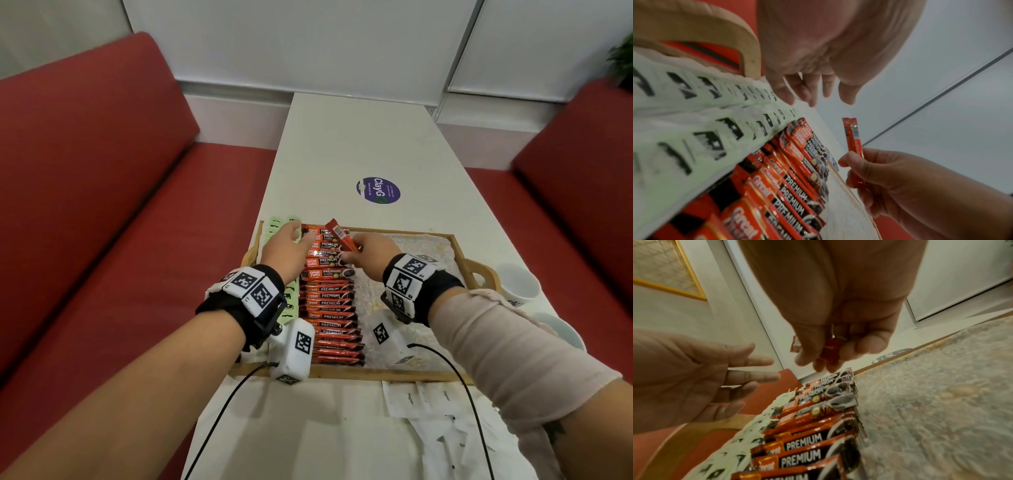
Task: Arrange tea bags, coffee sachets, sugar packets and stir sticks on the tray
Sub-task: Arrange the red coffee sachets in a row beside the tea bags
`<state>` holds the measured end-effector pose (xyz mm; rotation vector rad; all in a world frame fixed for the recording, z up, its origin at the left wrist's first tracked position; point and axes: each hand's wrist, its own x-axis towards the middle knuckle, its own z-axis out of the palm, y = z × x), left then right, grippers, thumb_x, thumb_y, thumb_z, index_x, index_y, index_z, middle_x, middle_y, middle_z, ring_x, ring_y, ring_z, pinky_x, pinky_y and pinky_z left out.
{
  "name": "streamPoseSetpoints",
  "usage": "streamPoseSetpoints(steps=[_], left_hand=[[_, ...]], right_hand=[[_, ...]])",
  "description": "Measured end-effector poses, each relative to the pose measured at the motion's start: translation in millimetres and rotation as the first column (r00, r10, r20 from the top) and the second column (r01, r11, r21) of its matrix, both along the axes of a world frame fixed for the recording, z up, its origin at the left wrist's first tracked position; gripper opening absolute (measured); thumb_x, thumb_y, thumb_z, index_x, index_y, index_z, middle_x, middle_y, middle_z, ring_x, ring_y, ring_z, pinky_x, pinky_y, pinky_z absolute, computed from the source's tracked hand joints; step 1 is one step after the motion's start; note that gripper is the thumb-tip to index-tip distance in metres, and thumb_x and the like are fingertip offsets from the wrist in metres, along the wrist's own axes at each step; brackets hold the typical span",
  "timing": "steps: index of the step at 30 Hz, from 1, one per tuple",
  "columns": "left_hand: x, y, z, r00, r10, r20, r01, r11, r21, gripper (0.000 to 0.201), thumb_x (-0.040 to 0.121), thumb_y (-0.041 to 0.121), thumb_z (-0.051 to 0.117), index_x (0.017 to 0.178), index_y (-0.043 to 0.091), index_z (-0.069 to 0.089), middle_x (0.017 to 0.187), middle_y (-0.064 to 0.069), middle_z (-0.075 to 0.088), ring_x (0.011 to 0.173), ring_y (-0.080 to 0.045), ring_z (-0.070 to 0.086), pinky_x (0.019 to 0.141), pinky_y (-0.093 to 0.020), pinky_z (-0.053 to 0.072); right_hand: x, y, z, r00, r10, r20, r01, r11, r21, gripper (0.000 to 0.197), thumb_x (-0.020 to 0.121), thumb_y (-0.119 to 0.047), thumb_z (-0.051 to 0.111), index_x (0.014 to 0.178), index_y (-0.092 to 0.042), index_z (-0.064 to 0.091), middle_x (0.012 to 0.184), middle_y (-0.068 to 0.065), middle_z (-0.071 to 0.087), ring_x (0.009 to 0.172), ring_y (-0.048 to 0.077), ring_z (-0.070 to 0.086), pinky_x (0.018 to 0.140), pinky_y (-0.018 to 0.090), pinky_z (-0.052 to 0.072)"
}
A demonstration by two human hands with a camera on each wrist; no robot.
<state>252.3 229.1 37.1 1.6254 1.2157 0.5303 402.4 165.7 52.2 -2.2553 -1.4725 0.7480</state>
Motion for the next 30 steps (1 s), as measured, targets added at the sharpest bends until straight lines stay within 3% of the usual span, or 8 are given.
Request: streamPoseSetpoints(steps=[2,7,10,13,17,21,25,30], left_hand=[[-0.7,-2.2,3.9,0.992,-0.012,0.129,0.011,1.000,0.012,0.047,0.095,0.026,0.055,0.140,0.021,0.041,0.133,-0.001,0.054,0.112,-0.016,0.055,0.075,-0.023,0.048],[-1.2,-13.9,8.6,0.972,-0.062,0.227,0.056,0.998,0.035,0.006,0.089,0.022,0.065,0.094,0.022,0.064,0.086,0.002,0.064,0.080,-0.016,0.060,0.078,-0.036,0.051],[-2.5,-20.3,8.9,0.957,-0.036,0.289,0.037,0.999,0.002,0.007,0.089,0.016,0.065,0.083,0.020,0.065,0.082,-0.002,0.065,0.078,-0.019,0.061,0.079,-0.037,0.053],[-6.6,-22.6,10.5,0.967,-0.027,0.253,0.014,0.998,0.053,0.012,0.085,0.009,0.068,0.085,0.021,0.066,0.084,0.004,0.065,0.080,-0.015,0.061,0.079,-0.036,0.055],[-13.9,-25.0,12.2,0.980,-0.034,0.196,0.006,0.990,0.138,0.019,0.082,0.000,0.068,0.095,0.015,0.066,0.085,0.012,0.062,0.075,-0.002,0.058,0.057,-0.005,0.046],[-16.5,-26.3,10.3,0.982,-0.017,0.189,-0.008,0.992,0.129,0.026,0.079,-0.009,0.067,0.097,0.011,0.066,0.084,0.010,0.063,0.077,-0.004,0.059,0.057,-0.007,0.048],[-14.7,-26.2,9.7,0.984,-0.005,0.176,-0.020,0.990,0.140,0.019,0.083,0.000,0.067,0.097,0.012,0.066,0.085,0.009,0.064,0.077,-0.007,0.060,0.054,-0.006,0.048],[-18.9,-18.1,4.5,0.999,0.001,-0.047,0.009,0.976,0.218,0.019,0.081,0.019,0.074,0.098,0.018,0.066,0.086,0.008,0.067,0.069,0.005,0.055,0.050,0.003,0.036]], right_hand=[[-4.1,-4.6,6.6,0.997,0.074,-0.031,-0.074,0.997,-0.001,0.008,0.092,-0.022,0.060,0.087,-0.017,0.056,0.073,-0.008,0.054,0.063,0.005,0.051,0.055,0.015,0.034],[-10.1,-7.6,8.2,0.978,0.132,0.161,-0.132,0.991,-0.007,0.016,0.086,-0.029,0.067,0.096,-0.017,0.065,0.096,0.004,0.067,0.081,0.016,0.058,0.070,0.025,0.041],[-12.9,-11.4,8.1,0.965,0.114,0.235,-0.125,0.991,0.035,0.028,0.083,-0.029,0.070,0.107,-0.015,0.066,0.103,0.005,0.066,0.083,0.016,0.055,0.073,0.026,0.038],[-13.6,-17.8,11.0,0.981,0.125,0.152,-0.134,0.990,0.052,0.041,0.079,-0.028,0.074,0.116,-0.014,0.062,0.110,0.003,0.064,0.093,0.018,0.057,0.077,0.025,0.039],[-13.7,-24.8,15.6,0.991,0.124,0.048,-0.128,0.987,0.100,0.036,0.084,-0.020,0.070,0.119,-0.015,0.062,0.105,0.001,0.061,0.092,0.014,0.055,0.078,0.023,0.038],[-14.9,-24.9,16.3,0.996,0.091,0.006,-0.091,0.986,0.141,0.021,0.085,-0.010,0.067,0.106,-0.010,0.066,0.091,0.004,0.063,0.077,0.015,0.061,0.072,0.025,0.046],[-13.0,-23.3,17.5,1.000,0.024,-0.010,-0.022,0.988,0.152,0.015,0.080,-0.007,0.073,0.094,-0.009,0.068,0.075,-0.002,0.062,0.060,0.008,0.058,0.069,0.027,0.051],[-9.0,-20.0,12.5,1.000,-0.011,-0.004,0.011,0.996,0.094,0.027,0.074,-0.007,0.078,0.066,-0.021,0.058,0.064,-0.006,0.058,0.066,0.017,0.059,0.073,0.032,0.055]])
